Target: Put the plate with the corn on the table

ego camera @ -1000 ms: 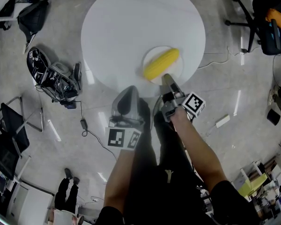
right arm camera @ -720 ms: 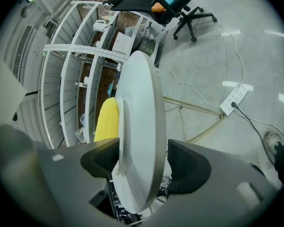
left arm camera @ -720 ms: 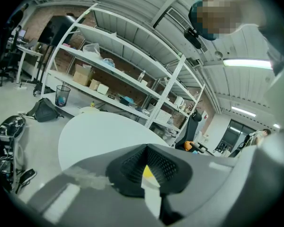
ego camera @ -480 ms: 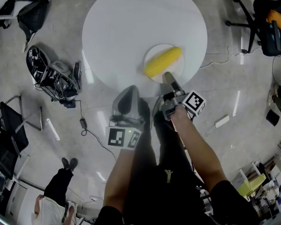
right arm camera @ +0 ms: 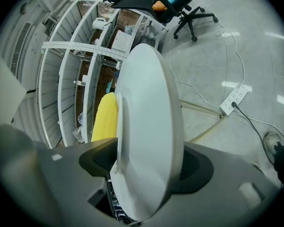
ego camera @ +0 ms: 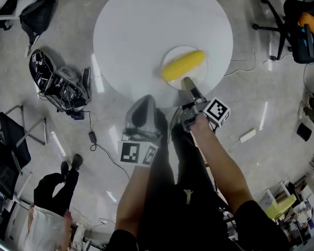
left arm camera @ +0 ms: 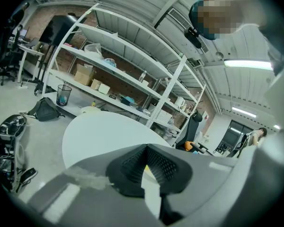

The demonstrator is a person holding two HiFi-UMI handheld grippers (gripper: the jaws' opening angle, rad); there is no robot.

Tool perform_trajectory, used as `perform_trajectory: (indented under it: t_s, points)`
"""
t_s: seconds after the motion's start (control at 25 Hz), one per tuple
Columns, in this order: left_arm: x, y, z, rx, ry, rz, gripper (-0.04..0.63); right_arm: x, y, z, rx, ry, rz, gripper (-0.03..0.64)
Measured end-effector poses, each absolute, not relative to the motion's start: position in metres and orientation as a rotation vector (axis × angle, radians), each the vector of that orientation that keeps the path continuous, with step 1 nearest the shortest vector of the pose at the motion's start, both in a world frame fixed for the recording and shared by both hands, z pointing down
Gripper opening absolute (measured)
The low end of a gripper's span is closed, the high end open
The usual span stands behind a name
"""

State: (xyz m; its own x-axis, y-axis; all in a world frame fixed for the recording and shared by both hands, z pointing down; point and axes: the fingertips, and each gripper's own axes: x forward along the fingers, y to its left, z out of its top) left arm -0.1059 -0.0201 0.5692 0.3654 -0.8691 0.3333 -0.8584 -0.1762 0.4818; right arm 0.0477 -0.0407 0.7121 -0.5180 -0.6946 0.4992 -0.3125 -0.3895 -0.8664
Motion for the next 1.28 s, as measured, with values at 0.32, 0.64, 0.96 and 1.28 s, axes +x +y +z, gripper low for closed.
perform_trajectory:
  t_s: [0.32,0.64,0.96,1.28]
  points:
    - [-0.109,-0.017,0.57,2.025,-1.492,-0.023,0.003,0.049,-0.041,0.71,-1.367,1.564,-1.97,0.339]
    - [-0.108,-0.017,0.564,2.032,-1.497,-0.034,0.003,0.051,-0.037,0.702,-1.376,1.588,-1.967,0.339]
    - [-0.101,-0.018,0.554,2.046,-1.499,-0.053,0.003,0.054,-0.03,0.693,-1.358,1.607,-1.985,0.339]
    - [-0.091,-0.017,0.54,2.051,-1.5,-0.066,0.003,0.06,-0.018,0.685,-1.332,1.616,-2.029,0.336]
